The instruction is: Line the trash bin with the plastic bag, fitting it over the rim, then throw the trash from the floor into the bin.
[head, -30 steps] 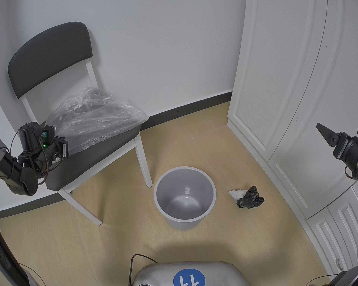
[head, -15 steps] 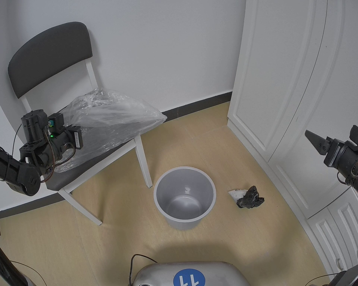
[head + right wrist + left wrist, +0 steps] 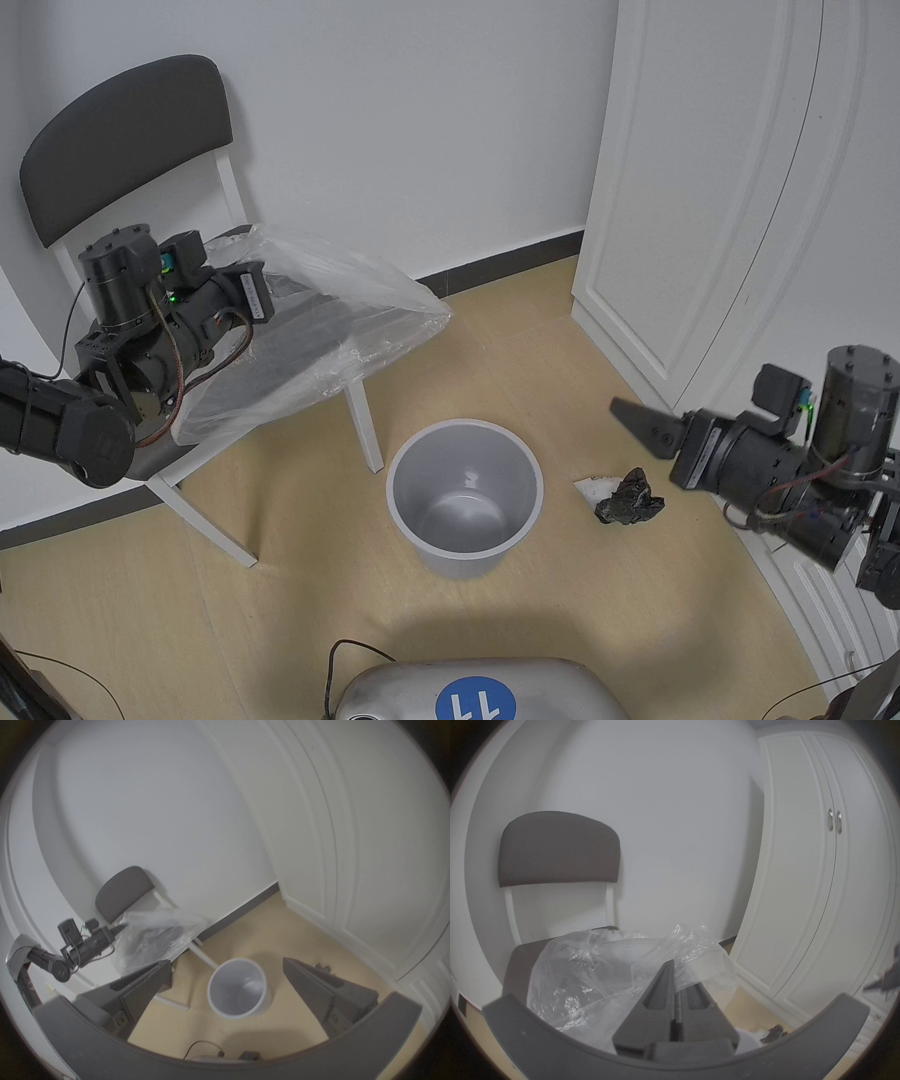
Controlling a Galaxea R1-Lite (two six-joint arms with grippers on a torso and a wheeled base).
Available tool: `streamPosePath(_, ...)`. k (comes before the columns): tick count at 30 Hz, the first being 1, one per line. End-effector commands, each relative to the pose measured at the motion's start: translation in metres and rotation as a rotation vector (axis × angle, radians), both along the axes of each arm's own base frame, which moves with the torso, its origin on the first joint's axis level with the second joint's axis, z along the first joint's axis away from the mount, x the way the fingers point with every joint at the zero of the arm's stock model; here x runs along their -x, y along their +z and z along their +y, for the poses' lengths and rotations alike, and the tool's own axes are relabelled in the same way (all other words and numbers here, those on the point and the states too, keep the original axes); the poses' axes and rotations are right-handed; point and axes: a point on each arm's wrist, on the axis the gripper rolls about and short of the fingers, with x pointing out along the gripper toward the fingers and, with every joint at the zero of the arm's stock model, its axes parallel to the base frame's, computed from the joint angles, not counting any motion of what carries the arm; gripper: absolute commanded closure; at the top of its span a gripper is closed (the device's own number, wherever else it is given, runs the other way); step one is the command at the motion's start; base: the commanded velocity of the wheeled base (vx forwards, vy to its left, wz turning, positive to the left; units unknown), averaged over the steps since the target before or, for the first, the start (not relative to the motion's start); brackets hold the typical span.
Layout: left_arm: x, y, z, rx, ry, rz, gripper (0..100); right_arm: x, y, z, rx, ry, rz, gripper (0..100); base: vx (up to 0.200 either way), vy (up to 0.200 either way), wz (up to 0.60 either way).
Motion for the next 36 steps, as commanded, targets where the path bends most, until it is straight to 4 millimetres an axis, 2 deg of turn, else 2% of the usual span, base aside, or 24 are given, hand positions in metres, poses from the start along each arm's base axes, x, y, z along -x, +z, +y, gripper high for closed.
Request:
streamPosePath(1,0.004,0.015,-0.022,0.052,-0.045,-0.048,100,0.002,-0.026,0.025,0.049,0.071,0.081,0,0.000,0.000,0.00)
streamPosePath(4,0.004,0.019,-0.031,0.085,-0.072,-0.060,100,0.010,-0.030,0.031,0.058,0.110,0.095,0,0.000,0.000,0.00)
streamPosePath(5,0.007,0.024,-0.041,0.119,-0.106,-0.068,100,0.017,-0.040,0.040,0.074,0.151,0.128,0,0.000,0.000,0.00)
streamPosePath(10,0.015,0.032,-0.063,0.151,-0.116,-0.086,100,0.016,-0.057,0.056,0.100,0.172,0.167,0,0.000,0.000,0.00)
streamPosePath(20,0.018,0.035,-0.075,0.164,-0.125,-0.095,100,0.013,-0.064,0.061,0.086,0.180,0.157,0,0.000,0.000,0.00)
streamPosePath(34,0.023,0.039,-0.078,0.190,-0.135,-0.099,100,0.014,-0.080,0.070,0.127,0.198,0.195,0,0.000,0.000,0.00)
streamPosePath(36,0.028,0.038,-0.085,0.197,-0.159,-0.093,100,0.015,-0.082,0.070,0.135,0.202,0.202,0,0.000,0.000,0.00)
